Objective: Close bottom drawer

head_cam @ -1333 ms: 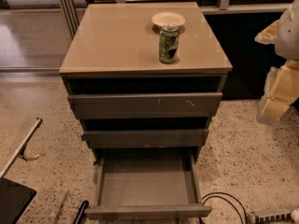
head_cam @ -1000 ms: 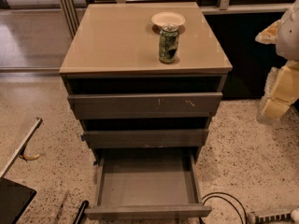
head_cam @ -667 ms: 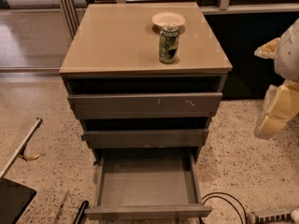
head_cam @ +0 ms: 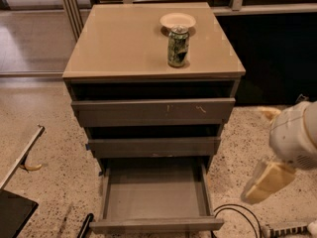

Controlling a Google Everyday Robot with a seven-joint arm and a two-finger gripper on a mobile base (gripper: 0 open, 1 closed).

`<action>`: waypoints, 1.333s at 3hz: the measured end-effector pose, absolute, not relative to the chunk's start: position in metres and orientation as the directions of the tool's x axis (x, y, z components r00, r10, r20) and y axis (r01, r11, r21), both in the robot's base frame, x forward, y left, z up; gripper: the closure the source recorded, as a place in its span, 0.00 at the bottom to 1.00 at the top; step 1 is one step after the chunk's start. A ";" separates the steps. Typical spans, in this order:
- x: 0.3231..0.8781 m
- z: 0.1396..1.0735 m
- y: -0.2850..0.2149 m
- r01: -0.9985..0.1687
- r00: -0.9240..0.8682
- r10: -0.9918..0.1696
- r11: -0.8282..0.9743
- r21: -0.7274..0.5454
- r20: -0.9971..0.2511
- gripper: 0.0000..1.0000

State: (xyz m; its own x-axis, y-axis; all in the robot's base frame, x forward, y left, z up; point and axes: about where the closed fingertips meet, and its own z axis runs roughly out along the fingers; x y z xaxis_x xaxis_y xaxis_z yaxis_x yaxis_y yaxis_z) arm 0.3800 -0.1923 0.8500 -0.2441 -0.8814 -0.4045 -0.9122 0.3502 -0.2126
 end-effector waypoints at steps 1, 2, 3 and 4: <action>0.357 0.767 -0.153 -0.927 -0.241 -0.803 0.356 -0.116 -0.545 0.00; 0.330 0.661 -0.099 -0.952 -0.250 -0.734 0.304 0.024 -0.632 0.00; 0.293 0.562 -0.059 -0.960 -0.277 -0.714 0.241 0.145 -0.643 0.00; 0.297 0.535 -0.050 -0.947 -0.313 -0.678 0.272 0.168 -0.665 0.00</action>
Offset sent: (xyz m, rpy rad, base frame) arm -0.0559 0.1377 -0.4177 0.4913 0.1638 -0.0504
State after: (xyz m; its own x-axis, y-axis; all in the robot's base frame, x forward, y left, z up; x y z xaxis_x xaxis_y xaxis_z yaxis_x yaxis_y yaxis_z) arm 0.2968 -0.0499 0.5345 -0.3129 -0.6779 -0.6652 -0.9474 0.2722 0.1683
